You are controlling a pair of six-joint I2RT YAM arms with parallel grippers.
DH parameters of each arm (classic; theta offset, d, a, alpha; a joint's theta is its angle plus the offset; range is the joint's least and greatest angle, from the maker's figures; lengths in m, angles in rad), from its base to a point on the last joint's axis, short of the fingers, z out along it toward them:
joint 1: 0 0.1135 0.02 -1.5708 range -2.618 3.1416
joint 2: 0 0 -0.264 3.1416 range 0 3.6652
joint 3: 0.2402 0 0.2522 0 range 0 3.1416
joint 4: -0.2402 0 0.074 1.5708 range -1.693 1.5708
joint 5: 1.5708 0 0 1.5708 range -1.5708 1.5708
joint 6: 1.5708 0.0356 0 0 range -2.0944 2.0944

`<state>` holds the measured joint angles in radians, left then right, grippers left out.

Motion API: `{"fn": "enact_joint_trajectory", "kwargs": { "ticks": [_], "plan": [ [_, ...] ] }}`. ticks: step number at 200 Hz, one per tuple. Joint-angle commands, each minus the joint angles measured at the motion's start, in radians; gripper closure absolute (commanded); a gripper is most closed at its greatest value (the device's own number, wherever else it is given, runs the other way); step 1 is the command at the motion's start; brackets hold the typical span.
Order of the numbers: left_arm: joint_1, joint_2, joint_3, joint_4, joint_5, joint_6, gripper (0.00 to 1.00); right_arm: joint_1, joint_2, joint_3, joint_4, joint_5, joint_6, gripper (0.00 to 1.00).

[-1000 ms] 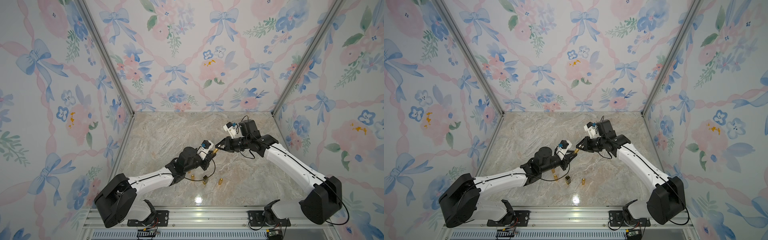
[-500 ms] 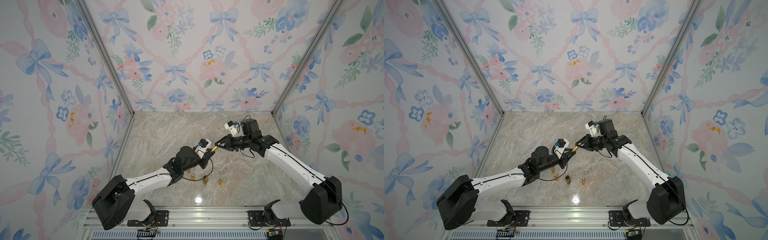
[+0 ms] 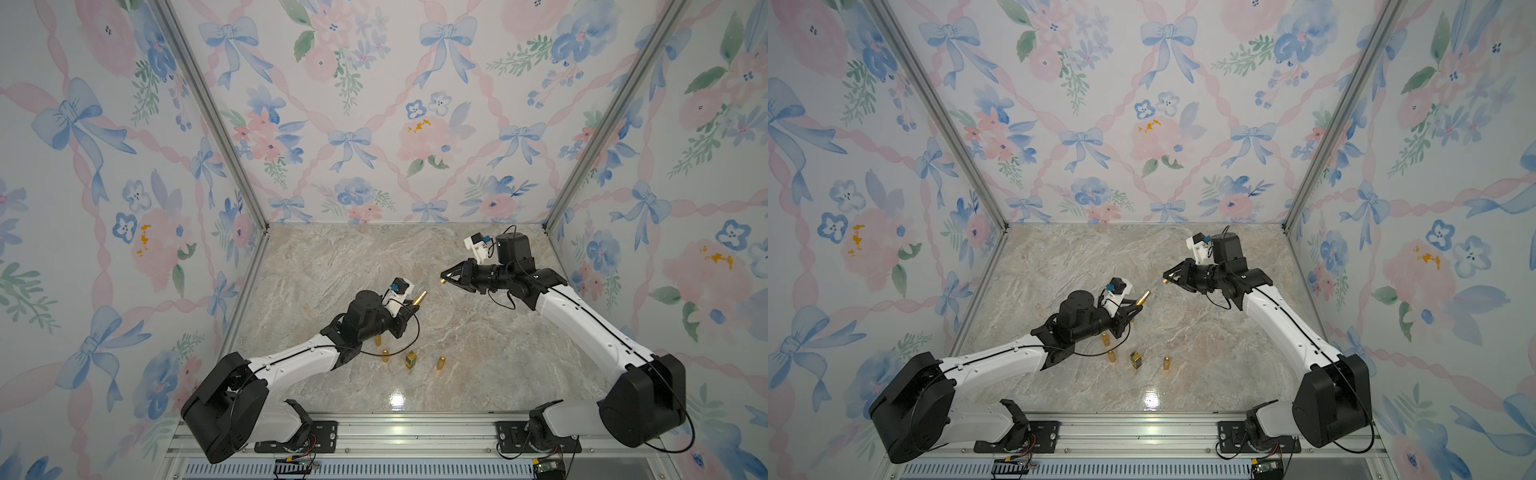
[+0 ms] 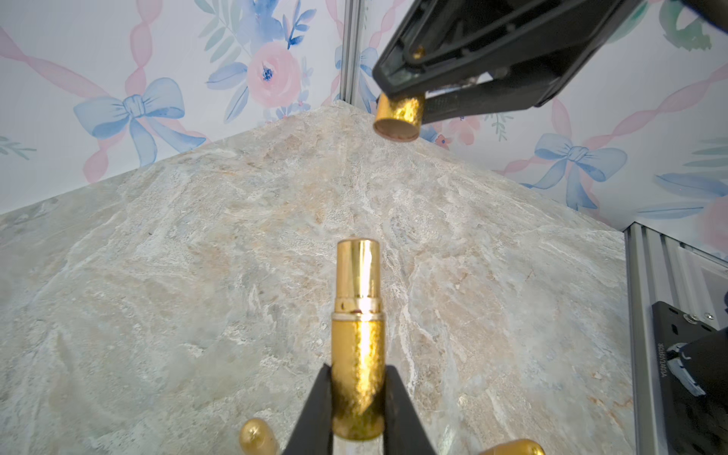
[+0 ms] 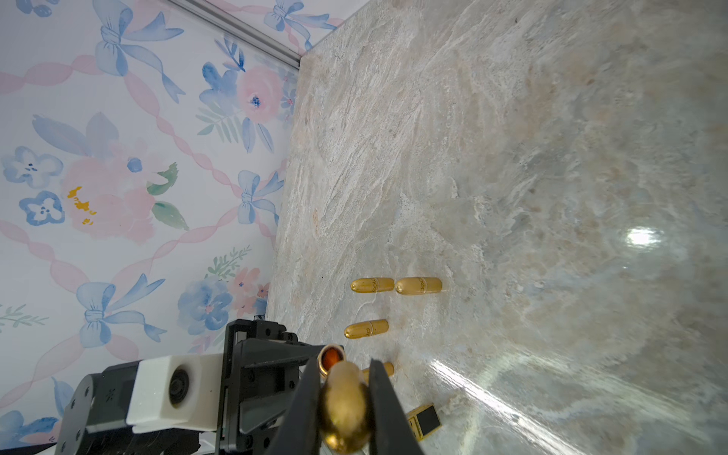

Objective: Open the lipstick cap
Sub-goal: Place the cover at the center of the board.

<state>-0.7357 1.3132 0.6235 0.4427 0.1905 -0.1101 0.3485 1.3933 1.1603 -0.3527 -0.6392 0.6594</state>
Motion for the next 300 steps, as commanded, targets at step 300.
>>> {"fn": "enact_joint_trajectory", "kwargs": {
  "ticks": [300],
  "plan": [
    [0.096, 0.074, 0.068, 0.097, -0.164, -0.076, 1.0, 0.176, 0.67, 0.233, 0.083, 0.72, -0.335, 0.84]
  ]
}}
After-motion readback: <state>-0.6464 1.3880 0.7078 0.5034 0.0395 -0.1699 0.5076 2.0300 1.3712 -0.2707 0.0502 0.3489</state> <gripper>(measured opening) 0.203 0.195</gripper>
